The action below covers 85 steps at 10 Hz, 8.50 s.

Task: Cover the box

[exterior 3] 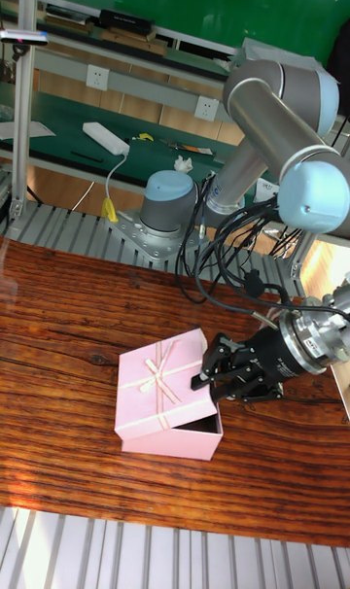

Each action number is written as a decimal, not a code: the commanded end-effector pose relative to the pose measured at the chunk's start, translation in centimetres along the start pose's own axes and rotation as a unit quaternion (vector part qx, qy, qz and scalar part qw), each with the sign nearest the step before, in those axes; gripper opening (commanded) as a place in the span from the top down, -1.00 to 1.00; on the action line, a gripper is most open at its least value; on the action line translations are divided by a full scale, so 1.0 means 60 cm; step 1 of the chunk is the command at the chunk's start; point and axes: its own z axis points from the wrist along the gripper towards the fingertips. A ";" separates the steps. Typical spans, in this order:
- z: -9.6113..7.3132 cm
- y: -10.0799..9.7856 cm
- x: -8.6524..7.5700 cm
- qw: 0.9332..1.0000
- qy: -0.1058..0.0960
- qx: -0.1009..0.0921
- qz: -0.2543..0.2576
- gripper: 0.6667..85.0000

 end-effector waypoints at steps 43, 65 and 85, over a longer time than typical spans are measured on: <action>0.068 -0.189 -0.049 0.931 -0.228 -0.011 -0.284 0.99; 0.208 -0.126 -0.007 0.944 -0.212 -0.142 -0.208 0.99; 0.133 -0.082 0.044 0.950 -0.116 -0.245 -0.153 0.99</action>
